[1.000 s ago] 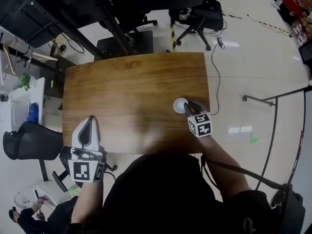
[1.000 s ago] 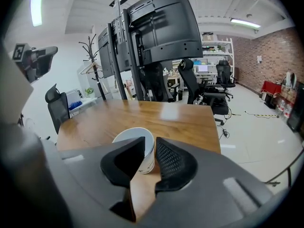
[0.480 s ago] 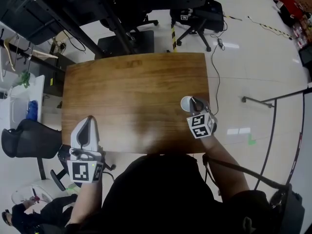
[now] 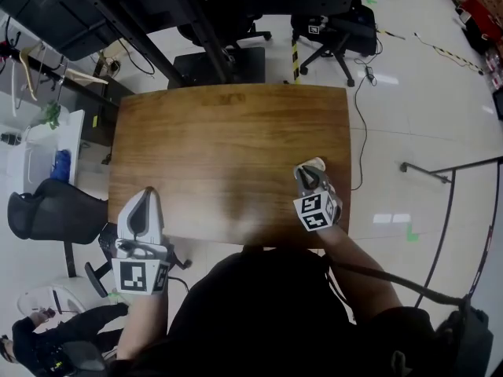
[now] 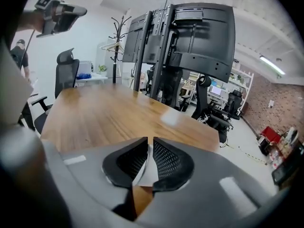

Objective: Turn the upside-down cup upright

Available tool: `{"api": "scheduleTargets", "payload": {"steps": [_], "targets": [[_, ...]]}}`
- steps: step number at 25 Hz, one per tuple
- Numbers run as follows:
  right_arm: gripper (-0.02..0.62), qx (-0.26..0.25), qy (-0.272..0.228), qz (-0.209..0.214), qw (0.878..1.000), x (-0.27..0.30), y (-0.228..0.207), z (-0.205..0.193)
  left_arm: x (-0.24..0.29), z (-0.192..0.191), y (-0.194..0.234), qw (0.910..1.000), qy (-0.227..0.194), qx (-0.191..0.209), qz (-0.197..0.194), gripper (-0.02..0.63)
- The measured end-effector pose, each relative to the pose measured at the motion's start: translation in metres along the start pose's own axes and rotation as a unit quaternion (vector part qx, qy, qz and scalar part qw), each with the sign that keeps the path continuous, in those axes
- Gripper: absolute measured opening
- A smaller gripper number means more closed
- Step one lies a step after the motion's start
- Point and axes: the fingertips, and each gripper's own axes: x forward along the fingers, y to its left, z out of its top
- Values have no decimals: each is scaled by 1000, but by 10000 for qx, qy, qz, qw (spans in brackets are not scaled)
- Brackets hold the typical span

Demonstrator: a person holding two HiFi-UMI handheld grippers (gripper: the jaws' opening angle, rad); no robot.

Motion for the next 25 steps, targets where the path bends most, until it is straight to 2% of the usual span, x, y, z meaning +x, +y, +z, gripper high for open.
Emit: {"api": "scheduleTargets", "payload": {"steps": [4, 11, 15, 18, 21, 23, 25], "targets": [[41, 534, -325, -20, 9980, 12, 1, -5, -10, 1, 8, 9999, 44, 45, 144, 0], [44, 800, -397, 123, 9959, 15, 0, -1, -24, -1, 19, 9993, 72, 130, 343, 0], [97, 1037, -612, 386, 9920, 8, -7, 2, -22, 1, 17, 9994, 36, 51, 330, 0], [118, 1188, -774, 333, 9893, -7, -31, 4, -19, 1, 16, 9993, 118, 34, 346, 0], [147, 1655, -390, 229, 9852, -16, -63, -21, -14, 3, 10, 9996, 39, 18, 267, 0], [160, 1970, -23, 392, 9796, -15, -70, -42, -12, 2, 6, 9998, -15, -9, 203, 0], [166, 2178, 110, 689, 9735, -12, -66, -52, -9, 2, 3, 9998, 27, -23, 189, 0]]}}
